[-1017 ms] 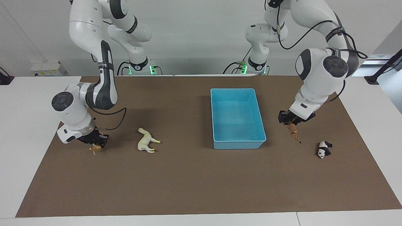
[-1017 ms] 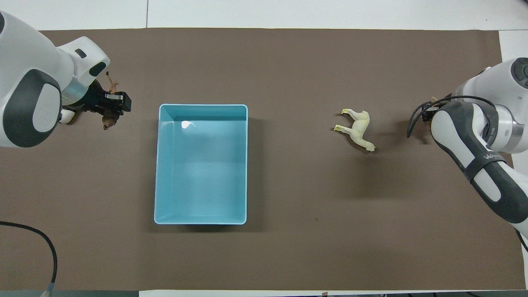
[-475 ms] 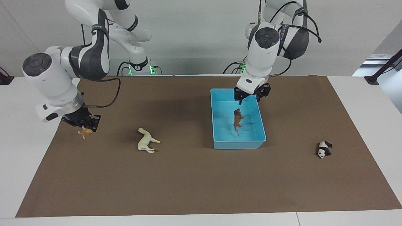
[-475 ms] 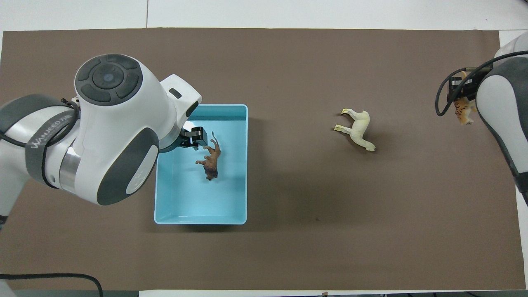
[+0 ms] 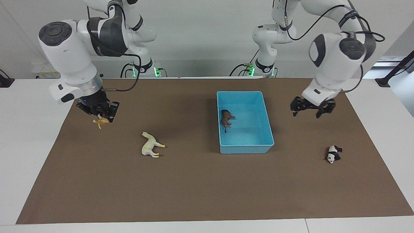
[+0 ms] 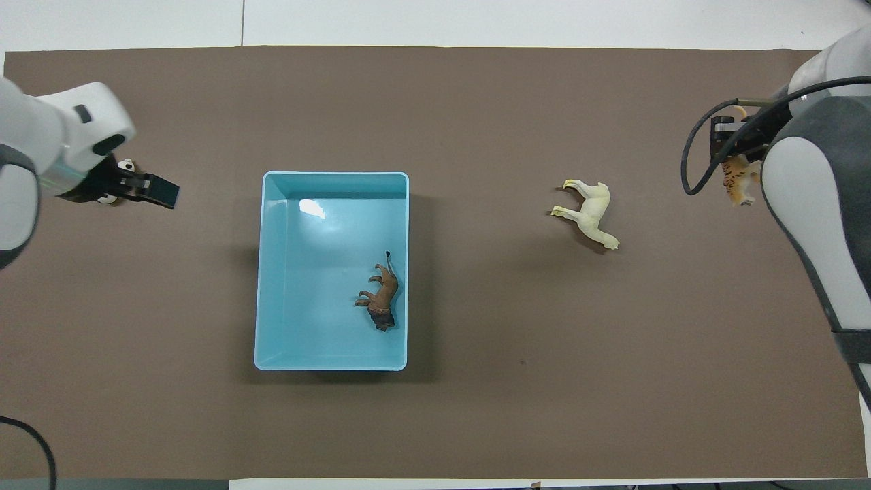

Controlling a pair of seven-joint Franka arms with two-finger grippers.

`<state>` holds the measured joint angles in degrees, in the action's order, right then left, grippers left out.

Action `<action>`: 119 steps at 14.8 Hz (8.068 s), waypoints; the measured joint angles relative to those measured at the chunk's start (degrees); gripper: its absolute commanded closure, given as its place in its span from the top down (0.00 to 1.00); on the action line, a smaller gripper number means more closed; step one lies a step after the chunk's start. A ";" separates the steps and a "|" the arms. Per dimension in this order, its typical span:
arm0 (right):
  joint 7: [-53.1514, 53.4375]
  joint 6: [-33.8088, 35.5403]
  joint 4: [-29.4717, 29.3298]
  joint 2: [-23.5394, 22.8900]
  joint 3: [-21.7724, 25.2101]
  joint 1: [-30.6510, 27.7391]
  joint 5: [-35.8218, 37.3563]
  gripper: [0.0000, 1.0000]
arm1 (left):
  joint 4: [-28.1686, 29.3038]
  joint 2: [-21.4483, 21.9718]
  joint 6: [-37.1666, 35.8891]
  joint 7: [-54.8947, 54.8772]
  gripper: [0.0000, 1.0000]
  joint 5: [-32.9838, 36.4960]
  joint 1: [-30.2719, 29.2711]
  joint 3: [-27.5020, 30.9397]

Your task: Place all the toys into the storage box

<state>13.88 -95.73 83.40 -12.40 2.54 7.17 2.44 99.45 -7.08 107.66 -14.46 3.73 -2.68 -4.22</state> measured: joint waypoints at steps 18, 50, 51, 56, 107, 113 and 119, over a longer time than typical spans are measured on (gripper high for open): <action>62.00 -18.99 -17.20 -25.26 -0.33 38.72 0.01 1.00 | -0.92 -19.92 24.74 -27.25 0.98 -0.05 -9.58 2.28; 20.86 -40.99 30.03 -9.13 1.07 7.82 0.32 0.00 | -11.60 -8.06 -9.61 44.11 0.99 -0.32 21.07 1.49; 20.86 -38.04 28.81 -8.96 1.07 8.07 0.32 0.00 | -9.78 -7.65 -9.35 47.84 1.00 -0.30 23.77 1.47; 20.86 -18.48 15.81 -7.87 1.03 9.50 0.32 0.00 | -4.66 -5.74 -7.06 49.44 1.00 -0.26 26.68 2.47; -20.82 13.57 2.67 13.70 4.50 -6.78 -3.08 1.00 | -6.06 12.45 -20.95 14.16 1.00 -2.16 2.27 0.54; -22.16 12.26 10.57 19.71 4.21 -8.46 -2.62 1.00 | -6.03 12.45 -20.20 14.16 1.00 -3.31 2.24 0.55; -22.66 8.94 9.87 19.36 3.71 -9.29 -0.28 1.00 | -5.87 12.45 -19.71 14.16 1.00 -4.48 2.23 0.56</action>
<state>-8.77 -86.79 93.28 6.96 6.25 -2.12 2.16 93.58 5.38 87.94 -0.30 -0.76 -0.45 -3.66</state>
